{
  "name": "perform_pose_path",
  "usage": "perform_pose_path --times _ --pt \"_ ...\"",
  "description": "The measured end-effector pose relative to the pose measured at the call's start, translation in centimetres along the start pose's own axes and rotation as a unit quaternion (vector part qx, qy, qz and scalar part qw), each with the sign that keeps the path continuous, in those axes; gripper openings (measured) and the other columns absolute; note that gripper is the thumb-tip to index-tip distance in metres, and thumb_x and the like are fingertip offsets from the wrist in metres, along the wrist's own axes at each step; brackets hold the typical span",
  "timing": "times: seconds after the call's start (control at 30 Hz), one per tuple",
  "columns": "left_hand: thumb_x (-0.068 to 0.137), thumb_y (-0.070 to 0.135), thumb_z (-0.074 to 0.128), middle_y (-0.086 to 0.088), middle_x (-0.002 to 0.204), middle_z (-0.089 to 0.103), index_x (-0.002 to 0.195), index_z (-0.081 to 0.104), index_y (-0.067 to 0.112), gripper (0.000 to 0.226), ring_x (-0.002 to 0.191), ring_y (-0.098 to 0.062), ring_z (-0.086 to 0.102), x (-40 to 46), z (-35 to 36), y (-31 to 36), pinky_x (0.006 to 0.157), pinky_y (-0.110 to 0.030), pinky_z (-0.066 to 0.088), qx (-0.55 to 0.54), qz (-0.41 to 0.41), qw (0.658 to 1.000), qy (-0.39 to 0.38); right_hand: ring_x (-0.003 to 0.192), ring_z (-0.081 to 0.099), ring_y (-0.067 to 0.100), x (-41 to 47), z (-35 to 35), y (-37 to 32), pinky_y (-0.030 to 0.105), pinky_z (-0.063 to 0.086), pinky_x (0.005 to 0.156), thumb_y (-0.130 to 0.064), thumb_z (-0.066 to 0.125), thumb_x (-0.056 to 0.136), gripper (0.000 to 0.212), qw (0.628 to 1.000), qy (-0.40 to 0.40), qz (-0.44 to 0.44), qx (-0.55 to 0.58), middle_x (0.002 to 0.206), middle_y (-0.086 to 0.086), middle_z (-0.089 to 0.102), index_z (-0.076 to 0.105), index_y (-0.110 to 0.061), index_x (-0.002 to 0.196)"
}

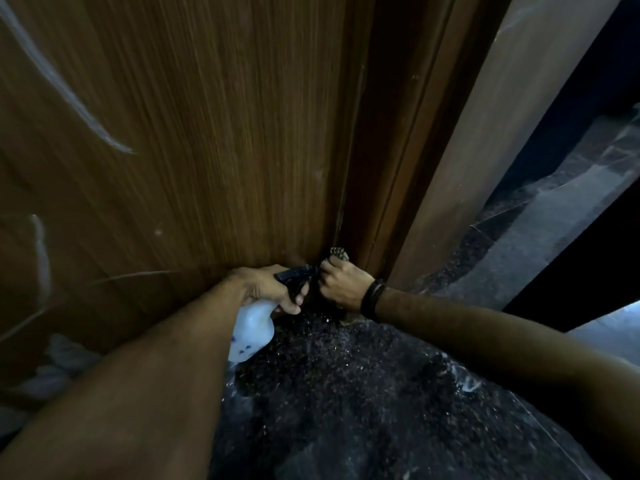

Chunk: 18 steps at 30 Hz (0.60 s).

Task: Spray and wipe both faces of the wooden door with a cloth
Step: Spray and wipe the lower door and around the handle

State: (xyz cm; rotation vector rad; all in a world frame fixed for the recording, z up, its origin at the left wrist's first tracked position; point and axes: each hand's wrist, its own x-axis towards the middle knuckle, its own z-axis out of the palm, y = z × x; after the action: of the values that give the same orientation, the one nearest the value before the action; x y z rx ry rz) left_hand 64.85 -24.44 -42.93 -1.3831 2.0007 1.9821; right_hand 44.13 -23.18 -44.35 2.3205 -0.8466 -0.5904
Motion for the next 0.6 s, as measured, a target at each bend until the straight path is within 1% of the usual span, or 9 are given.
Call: perform_pose_path --times 0.03,0.07,0.2,0.3,0.37,0.4,0.47,0.5,0.6 --pt "0.085 -0.017 0.066 -0.002 0.088 0.061 0.094 0.061 0.013 0.032 0.083 -0.015 0.056 -0.1 0.3 0.1 0.079 -0.035 0.045 -0.009 0.002 1.000 -0.006 0.079 0.062 0.015 0.3 0.6 -0.7 0.029 0.047 0.077 -0.036 0.066 0.078 0.015 1.000 -0.012 -0.011 -0.002 0.069 -0.010 0.068 0.072 -0.028 0.066" --pt "0.086 -0.017 0.066 -0.002 0.088 0.061 0.093 0.061 0.013 0.032 0.082 -0.014 0.056 -0.1 0.5 0.0 0.078 -0.034 0.044 -0.010 0.001 1.000 -0.015 0.084 0.063 0.014 0.5 1.1 -1.6 0.029 0.048 0.079 -0.036 0.063 0.082 0.016 0.998 -0.061 -0.026 -0.013 0.075 -0.011 0.070 0.074 -0.030 0.073" --pt "0.087 -0.014 0.067 0.002 0.086 0.062 0.093 0.061 0.015 0.030 0.076 -0.010 0.057 0.8 0.8 -0.6 0.069 -0.025 0.047 0.008 -0.005 1.000 0.001 0.115 0.056 0.027 1.3 3.0 -4.4 0.039 0.043 0.099 -0.023 0.040 0.101 0.031 0.993 -0.083 -0.078 -0.019 0.115 0.000 0.070 0.069 -0.022 0.113" --pt "0.086 -0.012 0.069 0.002 0.086 0.063 0.093 0.062 0.015 0.030 0.073 -0.009 0.058 1.1 1.2 0.3 0.067 -0.024 0.048 0.018 -0.007 1.000 0.001 0.119 0.056 0.027 1.8 3.2 -4.5 0.041 0.043 0.104 -0.025 0.039 0.102 0.034 0.989 -0.104 -0.097 -0.046 0.125 0.001 0.066 0.065 -0.022 0.123" --pt "0.084 -0.010 0.072 -0.002 0.090 0.064 0.093 0.064 0.015 0.028 0.078 -0.013 0.058 1.1 1.5 1.2 0.070 -0.028 0.049 0.022 -0.007 1.000 0.003 0.114 0.062 0.020 1.7 2.8 -4.4 0.036 0.047 0.099 -0.033 0.046 0.097 0.032 0.989 -0.119 -0.083 -0.039 0.120 -0.003 0.069 0.067 -0.028 0.121" --pt "0.084 -0.010 0.072 -0.002 0.089 0.064 0.091 0.064 0.016 0.028 0.077 -0.013 0.059 0.9 1.6 1.7 0.071 -0.029 0.049 0.021 -0.003 1.000 0.007 0.107 0.066 0.016 1.8 2.7 -4.2 0.032 0.051 0.093 -0.040 0.056 0.090 0.030 0.990 -0.124 -0.060 -0.033 0.112 -0.006 0.073 0.071 -0.030 0.114" --pt "0.085 -0.011 0.071 0.000 0.084 0.065 0.088 0.065 0.017 0.029 0.072 -0.010 0.060 0.4 1.8 2.8 0.069 -0.027 0.050 0.013 0.009 1.000 0.023 0.085 0.071 0.010 1.9 2.4 -3.6 0.026 0.055 0.075 -0.045 0.074 0.067 0.031 0.997 -0.073 -0.011 0.006 0.090 -0.009 0.076 0.079 -0.031 0.094" --pt "0.085 -0.012 0.070 0.001 0.083 0.064 0.088 0.064 0.017 0.030 0.071 -0.009 0.060 0.0 1.8 3.4 0.068 -0.026 0.050 0.009 0.016 0.999 0.031 0.078 0.071 0.010 2.0 2.5 -3.2 0.025 0.055 0.070 -0.044 0.078 0.061 0.031 0.998 -0.048 -0.004 0.026 0.085 -0.010 0.075 0.080 -0.030 0.089" --pt "0.085 -0.013 0.068 -0.002 0.088 0.064 0.090 0.064 0.016 0.030 0.077 -0.010 0.060 -1.5 1.6 4.9 0.068 -0.026 0.049 -0.028 0.050 0.997 0.048 0.082 0.069 0.011 0.5 -0.1 -0.4 0.026 0.052 0.076 -0.046 0.075 0.067 0.024 1.000 -0.006 0.031 0.000 0.087 -0.010 0.075 0.078 -0.033 0.087"
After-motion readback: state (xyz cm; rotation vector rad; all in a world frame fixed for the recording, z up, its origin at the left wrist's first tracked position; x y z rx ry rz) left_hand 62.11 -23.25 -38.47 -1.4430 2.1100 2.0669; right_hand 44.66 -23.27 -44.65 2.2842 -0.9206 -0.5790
